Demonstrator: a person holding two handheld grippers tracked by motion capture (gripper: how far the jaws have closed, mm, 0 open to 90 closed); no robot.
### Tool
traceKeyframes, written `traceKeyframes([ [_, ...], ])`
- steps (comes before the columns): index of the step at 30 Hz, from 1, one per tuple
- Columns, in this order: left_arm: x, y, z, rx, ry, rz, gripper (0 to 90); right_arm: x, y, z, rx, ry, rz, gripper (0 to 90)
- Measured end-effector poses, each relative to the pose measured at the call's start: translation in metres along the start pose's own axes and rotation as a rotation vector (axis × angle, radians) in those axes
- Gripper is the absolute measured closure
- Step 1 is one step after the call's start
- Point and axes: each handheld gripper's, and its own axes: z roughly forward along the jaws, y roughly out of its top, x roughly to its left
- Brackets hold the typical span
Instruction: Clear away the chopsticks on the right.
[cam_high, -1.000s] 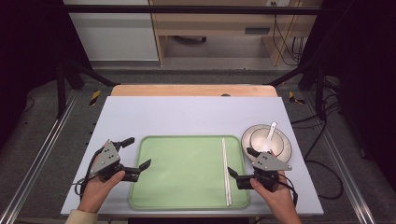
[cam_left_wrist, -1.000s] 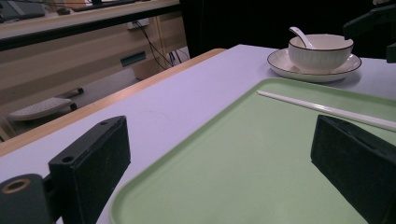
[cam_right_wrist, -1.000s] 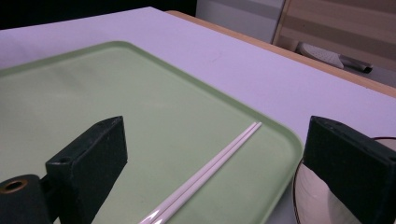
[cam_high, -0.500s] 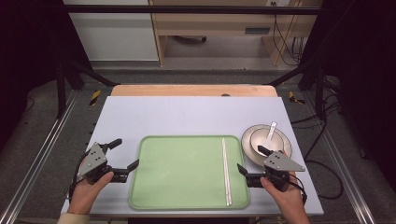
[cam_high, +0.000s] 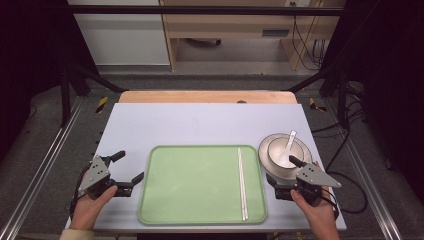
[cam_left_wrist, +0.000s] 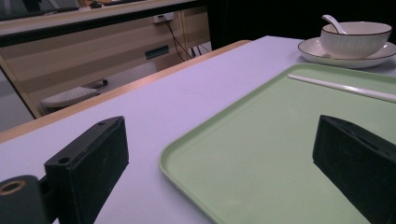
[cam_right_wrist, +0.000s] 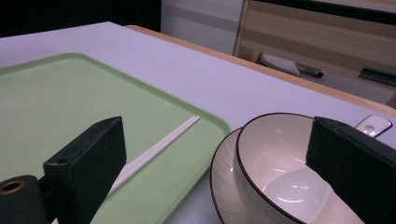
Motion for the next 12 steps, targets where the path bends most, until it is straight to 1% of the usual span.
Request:
traceKeyframes([
  [3,0.0014,-0.0037,-0.0010,0.005,0.003,-0.006,2.9,-0.0027,-0.0035,-0.0016,0.008,-0.011,0.006,4.2],
  [9,0.0025,-0.0103,-0.0030,0.008,0.014,-0.019,2.7,-0.0068,-0.0101,-0.0037,0.023,-0.048,0.021,3.7],
  [10,0.0021,-0.0105,-0.0030,0.012,0.015,-0.022,2.7,-0.0063,-0.0099,-0.0038,0.026,-0.054,0.027,3.8],
  [12,0.0014,-0.0101,-0.0022,0.011,0.016,-0.020,2.7,-0.0006,-0.0051,-0.0030,0.028,-0.060,0.031,4.1],
])
